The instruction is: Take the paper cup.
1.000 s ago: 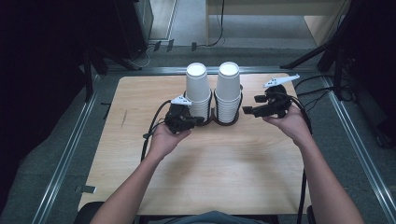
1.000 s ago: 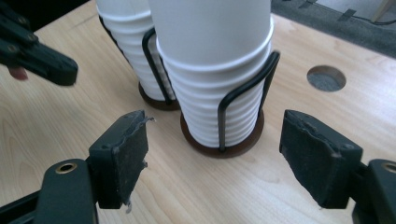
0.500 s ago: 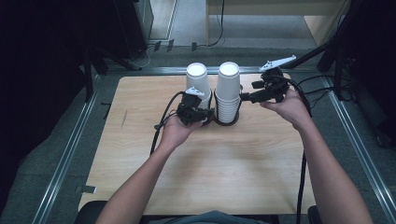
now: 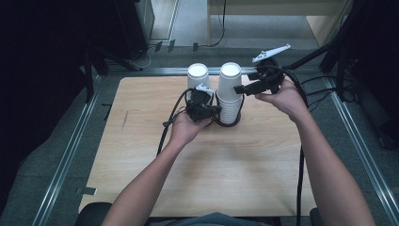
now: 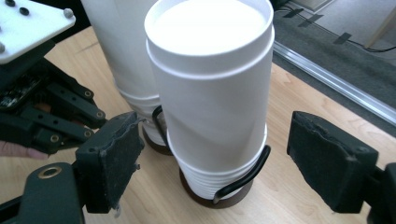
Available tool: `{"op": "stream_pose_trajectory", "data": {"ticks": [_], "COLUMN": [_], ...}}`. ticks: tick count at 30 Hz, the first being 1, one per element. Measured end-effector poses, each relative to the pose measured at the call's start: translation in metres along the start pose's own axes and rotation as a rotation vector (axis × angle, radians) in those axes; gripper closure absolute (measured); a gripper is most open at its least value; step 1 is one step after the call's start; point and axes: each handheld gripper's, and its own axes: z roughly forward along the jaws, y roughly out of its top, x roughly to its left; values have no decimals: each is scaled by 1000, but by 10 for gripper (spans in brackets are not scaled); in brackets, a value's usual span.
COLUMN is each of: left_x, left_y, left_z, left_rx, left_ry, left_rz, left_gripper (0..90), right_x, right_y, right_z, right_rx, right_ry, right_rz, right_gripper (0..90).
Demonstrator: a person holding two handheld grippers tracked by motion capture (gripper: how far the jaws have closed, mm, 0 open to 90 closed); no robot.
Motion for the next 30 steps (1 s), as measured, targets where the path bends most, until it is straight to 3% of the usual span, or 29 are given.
{"op": "stream_pose_trajectory", "data": {"ticks": [9, 15, 23, 30], "left_x": [-5, -8, -5, -6], "left_y": [12, 12, 11, 11], "left_z": [10, 16, 24, 26], "left_rx": [-35, -17, -15, -10], "left_ry": [14, 18, 36, 37], "left_rz": [13, 37, 14, 20], "left_gripper": [897, 896, 895, 893], "right_x": [0, 3, 4, 3], "right_y": [15, 20, 27, 30], "right_z": [6, 13, 27, 33], "right_rx": [17, 22, 41, 56], "right_ry": [-22, -20, -27, -27], "right_rz": [-12, -19, -10, -7], "right_gripper": [168, 166, 166, 166]}}
